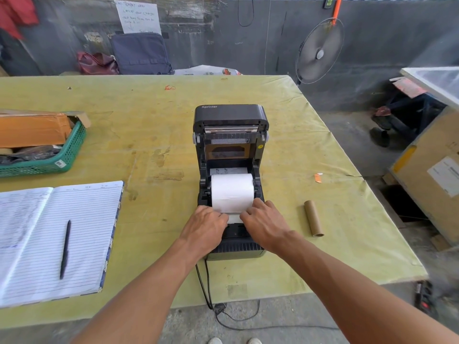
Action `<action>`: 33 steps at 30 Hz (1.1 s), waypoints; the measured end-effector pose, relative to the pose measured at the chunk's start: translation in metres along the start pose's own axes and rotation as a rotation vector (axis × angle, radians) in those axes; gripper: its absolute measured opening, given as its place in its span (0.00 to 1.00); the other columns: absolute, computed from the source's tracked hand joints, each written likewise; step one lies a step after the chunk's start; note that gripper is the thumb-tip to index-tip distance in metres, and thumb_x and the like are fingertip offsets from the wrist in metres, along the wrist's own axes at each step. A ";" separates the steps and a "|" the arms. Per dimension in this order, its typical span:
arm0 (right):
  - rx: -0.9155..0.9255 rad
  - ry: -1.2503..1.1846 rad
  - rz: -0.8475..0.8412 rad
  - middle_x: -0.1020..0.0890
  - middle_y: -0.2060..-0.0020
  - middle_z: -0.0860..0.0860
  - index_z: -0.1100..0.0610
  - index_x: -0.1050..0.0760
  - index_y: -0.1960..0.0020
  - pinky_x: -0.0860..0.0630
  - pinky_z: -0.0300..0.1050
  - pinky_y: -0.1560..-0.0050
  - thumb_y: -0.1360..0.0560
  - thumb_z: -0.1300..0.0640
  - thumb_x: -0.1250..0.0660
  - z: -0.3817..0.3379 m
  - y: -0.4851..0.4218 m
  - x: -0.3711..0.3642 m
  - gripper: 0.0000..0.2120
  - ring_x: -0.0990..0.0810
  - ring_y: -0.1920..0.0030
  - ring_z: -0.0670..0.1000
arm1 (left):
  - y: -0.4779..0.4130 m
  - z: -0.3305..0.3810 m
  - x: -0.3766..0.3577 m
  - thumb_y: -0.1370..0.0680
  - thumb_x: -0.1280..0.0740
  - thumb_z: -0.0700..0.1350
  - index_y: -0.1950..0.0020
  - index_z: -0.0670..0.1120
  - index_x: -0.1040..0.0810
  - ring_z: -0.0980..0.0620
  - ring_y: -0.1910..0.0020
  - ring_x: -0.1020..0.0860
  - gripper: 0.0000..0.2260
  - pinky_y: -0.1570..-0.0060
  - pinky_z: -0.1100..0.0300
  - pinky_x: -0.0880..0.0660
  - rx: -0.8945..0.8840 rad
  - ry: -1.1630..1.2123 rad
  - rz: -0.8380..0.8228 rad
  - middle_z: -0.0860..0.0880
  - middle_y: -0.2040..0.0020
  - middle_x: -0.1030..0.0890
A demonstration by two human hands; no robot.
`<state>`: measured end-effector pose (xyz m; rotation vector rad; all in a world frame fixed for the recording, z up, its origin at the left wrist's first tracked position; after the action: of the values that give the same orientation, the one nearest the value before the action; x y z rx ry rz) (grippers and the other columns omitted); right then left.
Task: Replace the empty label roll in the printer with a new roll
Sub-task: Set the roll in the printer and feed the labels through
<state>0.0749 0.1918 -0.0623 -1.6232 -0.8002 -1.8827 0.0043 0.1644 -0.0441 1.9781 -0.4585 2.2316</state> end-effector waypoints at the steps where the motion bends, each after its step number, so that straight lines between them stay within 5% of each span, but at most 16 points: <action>1: 0.001 0.006 0.001 0.20 0.57 0.54 0.58 0.25 0.50 0.28 0.52 0.49 0.22 0.64 0.36 -0.001 0.000 -0.001 0.03 0.28 0.50 0.56 | 0.000 0.000 0.001 0.24 0.32 0.36 0.65 0.44 0.22 0.46 0.69 0.25 0.09 0.57 0.52 0.25 -0.002 0.010 0.020 0.47 0.71 0.22; 16: -0.013 -0.073 0.080 0.21 0.54 0.53 0.56 0.28 0.47 0.31 0.51 0.51 0.20 0.63 0.39 0.003 0.009 -0.001 0.04 0.28 0.53 0.55 | -0.001 -0.002 -0.008 0.23 0.35 0.34 0.60 0.44 0.19 0.47 0.62 0.23 0.09 0.54 0.52 0.26 0.032 -0.006 0.016 0.48 0.64 0.19; 20: 0.002 -0.054 0.060 0.20 0.54 0.52 0.56 0.24 0.48 0.32 0.50 0.52 0.19 0.60 0.38 0.003 0.006 -0.002 0.04 0.27 0.51 0.55 | -0.002 -0.004 -0.004 0.26 0.36 0.30 0.65 0.44 0.24 0.46 0.66 0.25 0.12 0.57 0.51 0.26 0.038 0.022 0.022 0.47 0.69 0.23; 27: 0.008 -0.027 0.044 0.20 0.58 0.53 0.57 0.25 0.49 0.38 0.48 0.55 0.21 0.64 0.38 0.002 0.002 0.003 0.04 0.26 0.54 0.56 | -0.004 -0.004 -0.006 0.19 0.37 0.43 0.59 0.45 0.19 0.47 0.59 0.22 0.11 0.52 0.52 0.29 0.025 0.051 0.057 0.48 0.62 0.18; 33: 0.011 -0.006 0.028 0.20 0.59 0.54 0.58 0.26 0.50 0.30 0.52 0.51 0.22 0.64 0.39 -0.002 0.000 0.003 0.04 0.25 0.55 0.57 | -0.002 -0.001 -0.005 0.20 0.38 0.38 0.57 0.45 0.19 0.47 0.59 0.22 0.10 0.51 0.53 0.30 0.020 0.018 0.048 0.48 0.61 0.18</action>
<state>0.0733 0.1902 -0.0599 -1.6262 -0.7853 -1.8518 0.0041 0.1668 -0.0486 1.9750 -0.4883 2.2895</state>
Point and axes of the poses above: each hand's wrist, its own y-axis away from the middle knuckle, its own x-axis out of the back of the hand, z = x × y, the point moved 10 cm from there along -y, towards the middle knuckle
